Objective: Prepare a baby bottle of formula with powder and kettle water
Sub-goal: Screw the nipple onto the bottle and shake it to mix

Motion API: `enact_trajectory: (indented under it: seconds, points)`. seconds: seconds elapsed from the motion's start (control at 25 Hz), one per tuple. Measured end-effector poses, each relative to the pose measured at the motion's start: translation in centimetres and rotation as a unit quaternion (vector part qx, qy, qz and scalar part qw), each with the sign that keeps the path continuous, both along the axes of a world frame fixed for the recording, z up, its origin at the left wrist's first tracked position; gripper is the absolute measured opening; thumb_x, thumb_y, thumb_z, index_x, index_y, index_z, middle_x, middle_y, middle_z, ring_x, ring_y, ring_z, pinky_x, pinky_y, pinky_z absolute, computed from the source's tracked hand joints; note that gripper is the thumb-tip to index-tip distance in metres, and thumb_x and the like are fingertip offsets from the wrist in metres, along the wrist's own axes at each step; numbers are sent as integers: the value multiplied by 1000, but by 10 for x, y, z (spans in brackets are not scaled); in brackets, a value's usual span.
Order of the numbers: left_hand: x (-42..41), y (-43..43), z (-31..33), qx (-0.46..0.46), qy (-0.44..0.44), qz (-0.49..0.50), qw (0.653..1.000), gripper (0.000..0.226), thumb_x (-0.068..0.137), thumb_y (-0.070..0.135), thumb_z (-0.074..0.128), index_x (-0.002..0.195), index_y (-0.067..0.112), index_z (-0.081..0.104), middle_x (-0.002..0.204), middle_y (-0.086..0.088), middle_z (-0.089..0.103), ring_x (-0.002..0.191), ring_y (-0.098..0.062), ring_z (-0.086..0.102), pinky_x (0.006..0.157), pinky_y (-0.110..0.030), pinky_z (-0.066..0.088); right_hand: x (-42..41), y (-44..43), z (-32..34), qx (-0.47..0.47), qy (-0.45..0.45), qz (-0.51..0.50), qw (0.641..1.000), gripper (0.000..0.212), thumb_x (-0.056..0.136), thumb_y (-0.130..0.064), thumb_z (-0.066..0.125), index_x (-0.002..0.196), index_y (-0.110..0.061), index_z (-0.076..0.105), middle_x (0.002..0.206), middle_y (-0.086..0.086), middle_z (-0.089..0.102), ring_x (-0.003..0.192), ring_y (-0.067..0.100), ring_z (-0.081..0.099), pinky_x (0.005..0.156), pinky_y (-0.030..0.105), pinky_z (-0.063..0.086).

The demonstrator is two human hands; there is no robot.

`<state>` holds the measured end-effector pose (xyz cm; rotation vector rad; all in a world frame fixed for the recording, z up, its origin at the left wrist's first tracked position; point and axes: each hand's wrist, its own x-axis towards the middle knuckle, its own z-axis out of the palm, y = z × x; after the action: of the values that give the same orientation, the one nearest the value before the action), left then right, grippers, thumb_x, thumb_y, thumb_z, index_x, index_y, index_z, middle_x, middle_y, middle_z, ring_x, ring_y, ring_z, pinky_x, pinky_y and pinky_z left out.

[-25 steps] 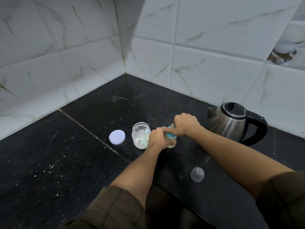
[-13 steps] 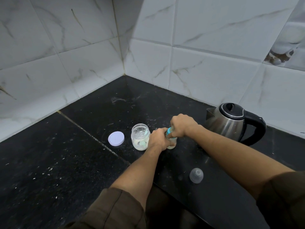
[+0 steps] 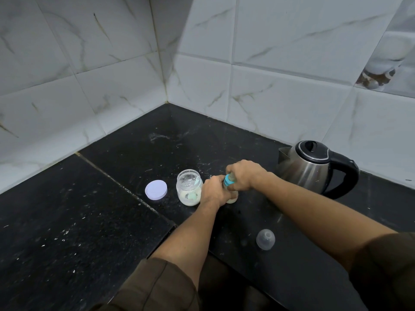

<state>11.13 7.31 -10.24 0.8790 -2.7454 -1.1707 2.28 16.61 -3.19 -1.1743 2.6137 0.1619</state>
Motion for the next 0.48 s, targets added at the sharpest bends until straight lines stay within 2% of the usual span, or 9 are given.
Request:
enact_trajectory:
  seconds: [0.12,0.24,0.32,0.48]
  points:
    - [1,4,-1,12,14,9,1000,21,71,30,82,86,32,68,85,6,74,85,-18,69,76,-32,56,2,-5,1,6,21,-10,1000,49,84,-45,76,124,-20,64,110,3,69,96,23,67,77,36,58]
    - [0,4,0,8,28,13,1000,20,71,27,81,87,32,70,85,7,74,86,-17,69,76,-31,56,5,-10,-1,-27,7,-65,998,43,84,-39,73,119,-15,65,100,2,66,89,21,67,78,35,61]
    - [-2,4,0,1,33,17,999,22,71,30,80,91,31,73,83,8,74,86,-16,68,72,-28,52,8,-10,-3,-63,0,-109,992,40,84,-38,73,114,-13,65,96,3,66,88,21,67,77,35,61]
    - [1,10,-4,-27,15,5,1000,18,73,32,79,84,36,65,78,12,68,79,-14,62,69,-24,44,24,-10,-17,-124,-3,-205,971,29,86,-40,70,91,-12,64,76,1,59,81,23,66,71,36,61]
